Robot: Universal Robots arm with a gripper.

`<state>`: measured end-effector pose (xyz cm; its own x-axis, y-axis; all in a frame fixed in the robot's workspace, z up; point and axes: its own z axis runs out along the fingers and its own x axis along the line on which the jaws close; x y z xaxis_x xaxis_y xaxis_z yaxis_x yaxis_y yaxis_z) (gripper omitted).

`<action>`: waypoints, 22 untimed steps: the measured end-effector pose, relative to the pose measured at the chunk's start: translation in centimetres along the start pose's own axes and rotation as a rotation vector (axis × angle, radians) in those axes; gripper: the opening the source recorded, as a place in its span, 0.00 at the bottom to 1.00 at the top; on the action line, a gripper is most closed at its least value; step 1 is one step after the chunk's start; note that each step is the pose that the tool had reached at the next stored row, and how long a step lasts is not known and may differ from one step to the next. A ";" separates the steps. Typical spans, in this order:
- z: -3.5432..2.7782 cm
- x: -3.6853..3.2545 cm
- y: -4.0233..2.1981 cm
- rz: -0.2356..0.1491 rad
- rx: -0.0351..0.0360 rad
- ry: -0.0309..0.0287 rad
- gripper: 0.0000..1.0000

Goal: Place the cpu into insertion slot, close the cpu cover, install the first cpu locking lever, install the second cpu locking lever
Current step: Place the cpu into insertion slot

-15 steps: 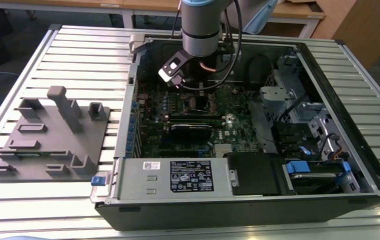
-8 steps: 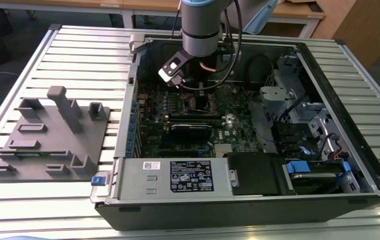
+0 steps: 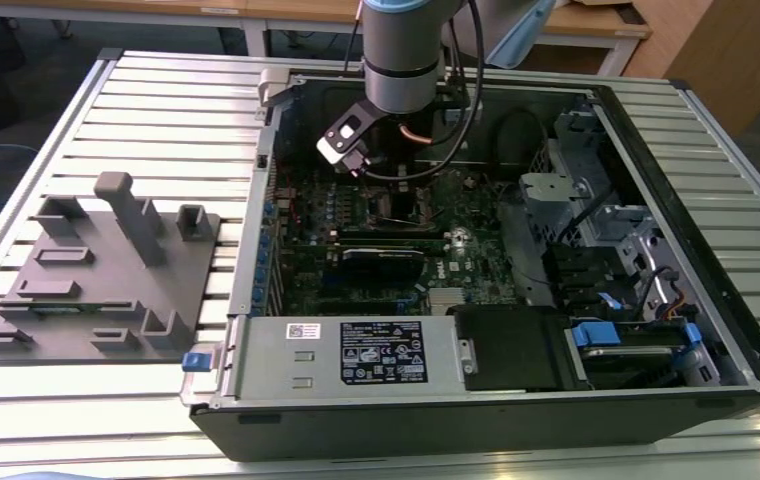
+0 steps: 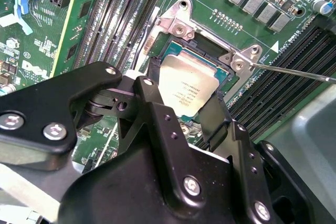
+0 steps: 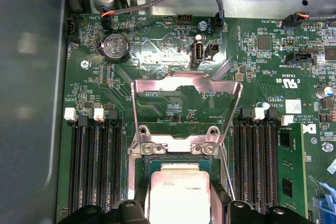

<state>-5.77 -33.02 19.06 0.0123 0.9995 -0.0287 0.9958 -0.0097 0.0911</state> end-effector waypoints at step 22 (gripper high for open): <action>0.04 0.00 -0.01 0.000 0.0000 0.0000 0.54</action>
<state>-5.77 -33.02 19.03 0.0123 0.9995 -0.0287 0.9958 -0.0097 0.0911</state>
